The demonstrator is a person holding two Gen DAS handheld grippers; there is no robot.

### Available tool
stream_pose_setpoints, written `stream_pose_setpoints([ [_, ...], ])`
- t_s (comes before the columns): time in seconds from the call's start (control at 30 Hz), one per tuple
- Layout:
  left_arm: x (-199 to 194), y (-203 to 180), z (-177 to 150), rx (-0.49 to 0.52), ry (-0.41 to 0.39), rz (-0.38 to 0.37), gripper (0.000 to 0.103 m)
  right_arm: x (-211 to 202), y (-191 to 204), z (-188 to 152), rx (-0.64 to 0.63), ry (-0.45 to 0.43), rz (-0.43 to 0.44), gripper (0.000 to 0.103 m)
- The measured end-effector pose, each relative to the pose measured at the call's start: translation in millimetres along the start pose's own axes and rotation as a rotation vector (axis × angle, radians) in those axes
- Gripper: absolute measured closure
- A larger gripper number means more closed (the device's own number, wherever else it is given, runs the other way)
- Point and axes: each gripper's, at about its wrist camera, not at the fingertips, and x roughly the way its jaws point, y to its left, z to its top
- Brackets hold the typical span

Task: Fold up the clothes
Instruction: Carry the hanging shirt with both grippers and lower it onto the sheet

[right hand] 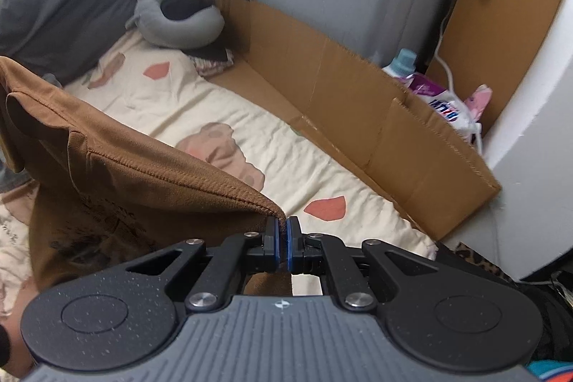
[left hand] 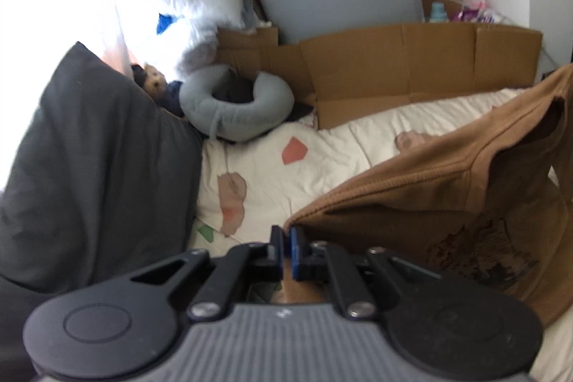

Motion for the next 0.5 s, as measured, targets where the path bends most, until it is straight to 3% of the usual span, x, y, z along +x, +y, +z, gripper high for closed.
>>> stream_pose_setpoints([
  [0.5,177,4,23,0.076,0.063,-0.06,0.099,164,-31,27,0.001,0.098,-0.034,0.101],
])
